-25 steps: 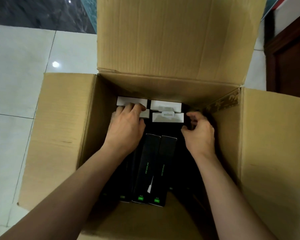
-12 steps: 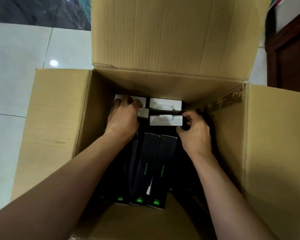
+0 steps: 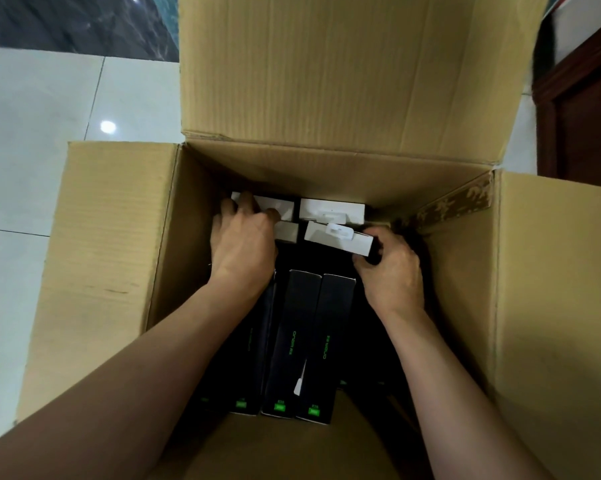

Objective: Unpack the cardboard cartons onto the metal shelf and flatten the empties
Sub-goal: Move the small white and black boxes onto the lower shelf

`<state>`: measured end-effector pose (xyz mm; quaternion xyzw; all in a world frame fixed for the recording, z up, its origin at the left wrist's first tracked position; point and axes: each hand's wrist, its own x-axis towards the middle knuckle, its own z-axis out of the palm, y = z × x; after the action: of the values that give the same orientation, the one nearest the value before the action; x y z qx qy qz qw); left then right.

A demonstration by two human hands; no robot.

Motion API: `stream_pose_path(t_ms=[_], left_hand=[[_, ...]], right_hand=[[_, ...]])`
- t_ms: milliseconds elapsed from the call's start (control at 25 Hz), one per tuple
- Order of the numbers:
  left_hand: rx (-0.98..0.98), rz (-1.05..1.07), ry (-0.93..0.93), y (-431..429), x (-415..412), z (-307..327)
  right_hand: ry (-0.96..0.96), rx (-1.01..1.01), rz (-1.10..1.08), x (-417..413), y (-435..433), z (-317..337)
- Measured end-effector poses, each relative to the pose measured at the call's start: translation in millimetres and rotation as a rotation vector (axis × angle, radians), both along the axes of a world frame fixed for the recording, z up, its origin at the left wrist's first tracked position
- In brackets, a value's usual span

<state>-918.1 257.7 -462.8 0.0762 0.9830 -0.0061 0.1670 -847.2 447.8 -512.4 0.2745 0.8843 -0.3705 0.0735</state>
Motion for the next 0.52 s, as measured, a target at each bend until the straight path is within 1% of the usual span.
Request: stream_pose_path(t_ms=[200,520], left_hand=[[0.054,-0.037,-0.033,1,3,-6],[-0.008,-0.022,-0.034,5,-1,-12]], right_hand=[[-0.013,0.038,-0.033,2,0,0],[-0.058,0.047,-0.039,-2,1,2]])
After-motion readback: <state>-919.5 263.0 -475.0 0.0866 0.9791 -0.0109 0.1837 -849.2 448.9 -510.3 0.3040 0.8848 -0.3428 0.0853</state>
